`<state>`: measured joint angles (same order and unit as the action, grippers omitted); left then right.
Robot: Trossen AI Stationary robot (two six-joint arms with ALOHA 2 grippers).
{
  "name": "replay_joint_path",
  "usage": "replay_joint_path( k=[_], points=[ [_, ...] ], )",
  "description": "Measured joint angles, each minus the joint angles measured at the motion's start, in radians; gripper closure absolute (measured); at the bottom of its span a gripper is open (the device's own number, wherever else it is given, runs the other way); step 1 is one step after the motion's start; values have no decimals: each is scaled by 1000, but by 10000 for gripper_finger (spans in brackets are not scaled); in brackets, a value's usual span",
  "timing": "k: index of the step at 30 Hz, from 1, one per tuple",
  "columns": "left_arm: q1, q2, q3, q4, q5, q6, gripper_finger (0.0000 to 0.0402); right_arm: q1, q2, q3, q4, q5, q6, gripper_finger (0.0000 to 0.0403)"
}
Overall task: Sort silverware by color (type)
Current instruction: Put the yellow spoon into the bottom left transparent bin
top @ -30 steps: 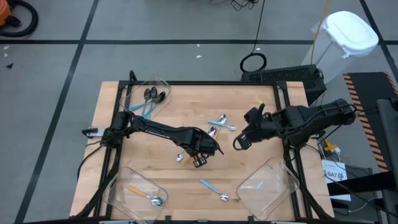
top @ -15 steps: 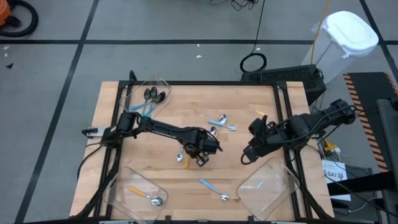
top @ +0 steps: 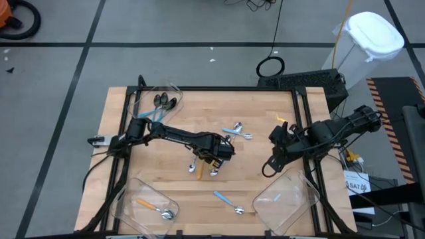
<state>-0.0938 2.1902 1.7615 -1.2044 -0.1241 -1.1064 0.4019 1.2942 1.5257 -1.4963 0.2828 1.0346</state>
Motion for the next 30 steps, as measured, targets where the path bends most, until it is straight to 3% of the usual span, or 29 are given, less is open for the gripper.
replay_joint_path(
  k=[9, 30],
  points=[
    [0, 19, 1, 4, 8, -109, 270, -21, -30, 0, -1, 0, -94, 394],
    [-13, 91, 0, 88, 21, -102, 270, -19, -44, 0, 4, -78, -114, 394]
  ],
)
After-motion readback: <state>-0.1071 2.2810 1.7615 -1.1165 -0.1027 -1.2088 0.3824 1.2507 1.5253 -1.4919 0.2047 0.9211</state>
